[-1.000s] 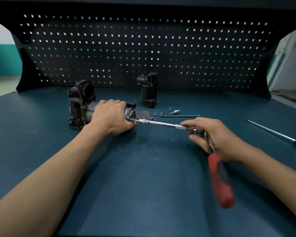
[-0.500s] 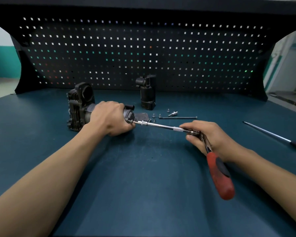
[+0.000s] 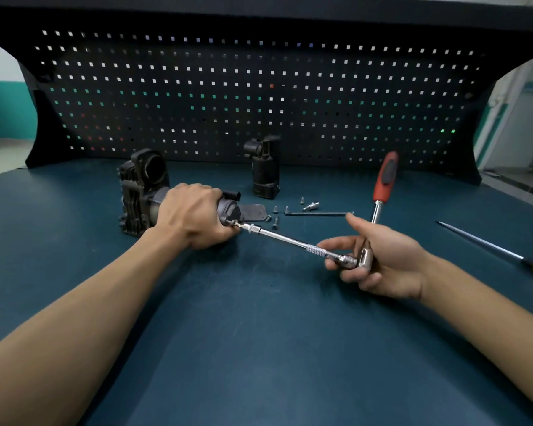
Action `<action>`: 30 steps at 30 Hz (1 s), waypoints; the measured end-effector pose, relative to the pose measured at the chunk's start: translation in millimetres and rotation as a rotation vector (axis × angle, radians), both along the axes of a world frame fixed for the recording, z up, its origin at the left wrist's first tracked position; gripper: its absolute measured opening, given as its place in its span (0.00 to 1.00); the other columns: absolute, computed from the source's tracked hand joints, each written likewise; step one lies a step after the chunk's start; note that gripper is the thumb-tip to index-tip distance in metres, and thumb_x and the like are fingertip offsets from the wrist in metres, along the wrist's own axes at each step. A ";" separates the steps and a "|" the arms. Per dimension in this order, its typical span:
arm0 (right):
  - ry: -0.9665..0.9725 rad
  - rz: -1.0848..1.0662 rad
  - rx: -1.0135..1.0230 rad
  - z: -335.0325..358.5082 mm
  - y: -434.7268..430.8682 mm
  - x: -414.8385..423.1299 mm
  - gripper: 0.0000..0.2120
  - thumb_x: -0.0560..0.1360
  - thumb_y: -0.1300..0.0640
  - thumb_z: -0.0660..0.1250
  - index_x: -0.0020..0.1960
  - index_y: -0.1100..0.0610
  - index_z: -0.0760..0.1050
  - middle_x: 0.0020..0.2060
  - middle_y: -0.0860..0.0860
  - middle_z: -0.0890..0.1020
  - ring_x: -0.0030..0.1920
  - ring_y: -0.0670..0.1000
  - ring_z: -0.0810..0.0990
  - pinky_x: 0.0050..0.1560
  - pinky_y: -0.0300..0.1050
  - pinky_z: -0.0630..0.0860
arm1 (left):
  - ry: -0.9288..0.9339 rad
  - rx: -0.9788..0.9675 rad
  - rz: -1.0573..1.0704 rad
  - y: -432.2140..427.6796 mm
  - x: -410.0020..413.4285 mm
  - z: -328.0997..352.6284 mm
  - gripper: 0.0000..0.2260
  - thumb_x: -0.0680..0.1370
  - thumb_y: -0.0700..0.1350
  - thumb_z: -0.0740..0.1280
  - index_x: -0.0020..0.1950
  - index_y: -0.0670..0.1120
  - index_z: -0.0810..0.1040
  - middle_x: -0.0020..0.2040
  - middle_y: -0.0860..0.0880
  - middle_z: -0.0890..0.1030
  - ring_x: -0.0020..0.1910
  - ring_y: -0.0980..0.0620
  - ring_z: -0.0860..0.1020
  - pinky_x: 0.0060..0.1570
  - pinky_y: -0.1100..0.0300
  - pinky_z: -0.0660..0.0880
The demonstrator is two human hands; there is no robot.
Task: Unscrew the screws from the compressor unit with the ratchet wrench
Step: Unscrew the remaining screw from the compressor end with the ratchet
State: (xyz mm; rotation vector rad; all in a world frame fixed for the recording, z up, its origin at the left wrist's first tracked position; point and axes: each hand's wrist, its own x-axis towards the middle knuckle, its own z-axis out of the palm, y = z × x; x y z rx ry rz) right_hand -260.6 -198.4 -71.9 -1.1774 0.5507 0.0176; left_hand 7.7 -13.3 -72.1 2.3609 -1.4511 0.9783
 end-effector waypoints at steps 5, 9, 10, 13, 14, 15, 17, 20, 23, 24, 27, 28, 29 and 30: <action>-0.076 -0.025 0.298 -3.3 1.5 1.0 0.39 0.80 0.33 0.49 0.47 0.63 0.85 0.33 0.58 0.77 0.18 0.45 0.67 0.14 0.33 0.63 | 0.001 -0.014 -0.014 0.0 1.8 0.4 0.25 0.63 0.73 0.58 0.37 0.51 0.75 0.37 0.51 0.82 0.40 0.44 0.80 0.37 0.56 0.63; -0.092 0.025 0.249 -2.3 -0.5 -1.2 0.30 0.77 0.35 0.58 0.48 0.61 0.84 0.32 0.56 0.76 0.18 0.45 0.66 0.14 0.33 0.62 | 0.002 -0.004 -0.012 -1.2 2.8 -1.3 0.27 0.63 0.73 0.58 0.41 0.52 0.78 0.40 0.52 0.83 0.42 0.45 0.80 0.37 0.56 0.66; -0.088 0.041 0.192 -2.1 0.2 -1.3 0.25 0.75 0.39 0.62 0.48 0.60 0.83 0.32 0.55 0.75 0.18 0.45 0.65 0.14 0.33 0.61 | 0.004 0.000 -0.010 -0.8 3.6 -2.5 0.27 0.63 0.73 0.58 0.41 0.52 0.78 0.40 0.52 0.82 0.42 0.45 0.80 0.37 0.56 0.66; -0.106 0.037 -0.140 -4.6 1.4 0.1 0.14 0.70 0.50 0.70 0.50 0.59 0.82 0.32 0.55 0.76 0.19 0.46 0.65 0.18 0.36 0.59 | -0.010 -0.012 0.001 -2.0 5.8 -2.0 0.27 0.64 0.74 0.58 0.41 0.52 0.77 0.39 0.52 0.81 0.41 0.46 0.79 0.38 0.55 0.65; -0.116 0.018 -0.278 -6.8 1.9 -0.2 0.13 0.70 0.53 0.71 0.51 0.59 0.82 0.32 0.57 0.77 0.20 0.47 0.65 0.20 0.36 0.59 | -0.005 -0.013 0.007 -2.6 5.6 -0.9 0.26 0.64 0.74 0.58 0.41 0.52 0.77 0.39 0.52 0.81 0.41 0.46 0.79 0.38 0.55 0.65; -0.134 -0.005 -0.411 -8.9 2.2 -0.8 0.10 0.71 0.56 0.71 0.50 0.59 0.82 0.32 0.58 0.78 0.21 0.48 0.66 0.21 0.37 0.59 | 0.006 -0.008 0.010 -3.2 4.9 -0.4 0.26 0.65 0.74 0.58 0.40 0.52 0.76 0.39 0.52 0.80 0.40 0.46 0.77 0.38 0.55 0.64; -0.183 -0.027 -0.680 -11.5 1.3 -2.2 0.04 0.76 0.60 0.71 0.49 0.58 0.83 0.32 0.57 0.80 0.23 0.50 0.68 0.23 0.38 0.63 | 0.034 0.018 0.017 -4.1 3.7 0.5 0.25 0.65 0.74 0.58 0.39 0.53 0.74 0.39 0.53 0.79 0.38 0.48 0.73 0.38 0.55 0.63; -0.249 -0.025 -1.132 -14.3 -3.8 -4.3 0.04 0.78 0.58 0.71 0.51 0.52 0.83 0.36 0.46 0.83 0.30 0.43 0.75 0.34 0.33 0.71 | 0.083 0.072 0.032 -4.0 5.0 2.5 0.25 0.65 0.74 0.58 0.42 0.54 0.74 0.41 0.54 0.78 0.43 0.48 0.74 0.43 0.54 0.64; -0.357 -0.053 -1.473 -17.4 -10.0 -3.4 0.09 0.77 0.60 0.71 0.56 0.51 0.82 0.41 0.39 0.82 0.43 0.39 0.79 0.47 0.33 0.73 | 0.108 0.098 0.039 -3.2 5.3 4.5 0.26 0.65 0.75 0.58 0.43 0.54 0.72 0.42 0.55 0.76 0.45 0.48 0.74 0.46 0.53 0.66; -0.380 -0.053 -1.584 -17.6 -12.1 -3.1 0.10 0.77 0.60 0.71 0.58 0.51 0.82 0.42 0.37 0.80 0.45 0.39 0.79 0.49 0.37 0.74 | 0.106 0.104 0.048 -3.0 5.7 5.0 0.26 0.64 0.76 0.58 0.43 0.54 0.72 0.43 0.55 0.76 0.47 0.48 0.74 0.48 0.52 0.67; -0.428 -0.043 -1.718 -15.5 -14.1 -2.8 0.12 0.78 0.58 0.71 0.60 0.51 0.80 0.44 0.35 0.76 0.47 0.43 0.78 0.50 0.49 0.77 | 0.111 0.116 0.062 -3.4 5.7 6.4 0.28 0.64 0.76 0.58 0.45 0.53 0.73 0.45 0.54 0.76 0.47 0.48 0.73 0.49 0.52 0.69; -0.442 -0.056 -1.710 -14.4 -14.5 -3.4 0.11 0.78 0.57 0.70 0.60 0.51 0.80 0.44 0.35 0.76 0.47 0.44 0.78 0.49 0.52 0.77 | 0.118 0.106 0.057 -3.9 4.7 7.4 0.28 0.63 0.76 0.57 0.43 0.53 0.73 0.43 0.54 0.77 0.43 0.49 0.72 0.45 0.53 0.67; -0.450 -0.072 -1.702 -13.9 -14.6 -3.5 0.11 0.78 0.56 0.70 0.59 0.51 0.80 0.44 0.36 0.76 0.46 0.46 0.78 0.49 0.55 0.77 | 0.122 0.096 0.051 -4.3 2.9 8.0 0.26 0.63 0.75 0.58 0.41 0.53 0.73 0.41 0.54 0.78 0.40 0.49 0.71 0.43 0.54 0.65; -0.450 -0.086 -1.701 -13.7 -14.2 -3.9 0.11 0.78 0.55 0.69 0.59 0.50 0.80 0.44 0.36 0.77 0.47 0.47 0.79 0.48 0.56 0.77 | 0.117 0.086 0.047 -4.4 1.1 8.3 0.25 0.63 0.74 0.58 0.40 0.53 0.73 0.39 0.54 0.79 0.37 0.49 0.70 0.41 0.54 0.64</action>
